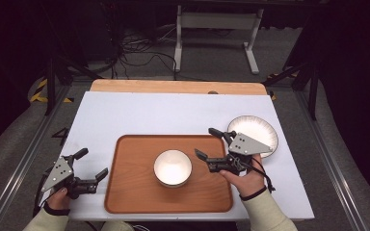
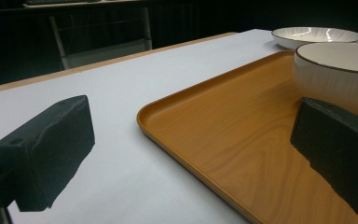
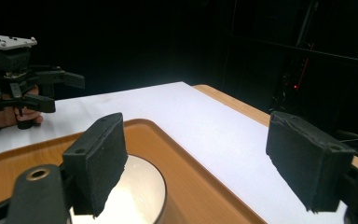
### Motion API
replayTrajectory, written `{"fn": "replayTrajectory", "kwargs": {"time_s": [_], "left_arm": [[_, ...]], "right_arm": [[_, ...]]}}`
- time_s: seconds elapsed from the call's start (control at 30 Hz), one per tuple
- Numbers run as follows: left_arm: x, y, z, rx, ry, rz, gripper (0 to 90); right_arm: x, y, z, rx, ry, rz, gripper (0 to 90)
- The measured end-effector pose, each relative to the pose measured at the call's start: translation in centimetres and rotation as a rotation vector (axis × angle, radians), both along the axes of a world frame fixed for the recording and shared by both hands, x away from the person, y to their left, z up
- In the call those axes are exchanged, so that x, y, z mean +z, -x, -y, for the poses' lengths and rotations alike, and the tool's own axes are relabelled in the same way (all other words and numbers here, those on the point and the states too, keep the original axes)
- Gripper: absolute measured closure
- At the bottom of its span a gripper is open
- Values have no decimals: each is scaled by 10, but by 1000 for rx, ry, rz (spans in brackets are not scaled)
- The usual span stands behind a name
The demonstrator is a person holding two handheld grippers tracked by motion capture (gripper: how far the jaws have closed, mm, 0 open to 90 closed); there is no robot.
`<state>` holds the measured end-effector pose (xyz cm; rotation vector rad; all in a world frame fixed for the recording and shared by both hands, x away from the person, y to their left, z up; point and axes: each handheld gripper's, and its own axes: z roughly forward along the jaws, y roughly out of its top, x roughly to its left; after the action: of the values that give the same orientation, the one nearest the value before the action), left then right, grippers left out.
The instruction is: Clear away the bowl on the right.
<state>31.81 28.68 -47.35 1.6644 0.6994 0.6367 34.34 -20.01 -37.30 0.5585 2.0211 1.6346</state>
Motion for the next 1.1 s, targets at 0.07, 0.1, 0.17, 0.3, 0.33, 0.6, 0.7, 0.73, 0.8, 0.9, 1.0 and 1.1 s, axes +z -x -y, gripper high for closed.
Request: {"fn": "replayTrajectory", "kwargs": {"time_s": [0.07, 0.1, 0.17, 0.3, 0.33, 0.6, 0.7, 0.73, 0.8, 0.9, 1.0, 1.1], "left_arm": [[0, 0, 0, 0, 0, -1, 3], [0, 0, 0, 0, 0, 0, 3], [0, 0, 0, 0, 0, 0, 3], [0, 0, 0, 0, -1, 0, 3], [0, 0, 0, 0, -1, 0, 3], [0, 0, 0, 1, 0, -1, 3], [0, 0, 0, 1, -1, -1, 3], [0, 0, 0, 3, 1, 1, 3], [0, 0, 0, 2, 1, 0, 3], [0, 0, 0, 2, 0, 0, 3], [0, 0, 0, 3, -3, 0, 3], [0, 0, 0, 2, -4, 0, 3]], "right_arm": [[0, 0, 1, -3, 0, -1, 195], [0, 1, 5, -4, 3, 3, 193], [0, 3, 8, -12, 2, 1, 189], [-1, 4, 13, -18, 3, 2, 189], [-1, 5, 16, -27, 3, 3, 189], [-3, 11, 35, -62, -4, 6, 185], [-4, 13, 39, -70, -10, 4, 185], [-5, 14, 43, -77, -18, 11, 185], [-6, 15, 45, -85, -23, 13, 185], [-9, 16, 51, -98, -27, 20, 185], [-13, 16, 55, -106, -30, 22, 185], [-16, 17, 59, -118, -27, 30, 175]]}}
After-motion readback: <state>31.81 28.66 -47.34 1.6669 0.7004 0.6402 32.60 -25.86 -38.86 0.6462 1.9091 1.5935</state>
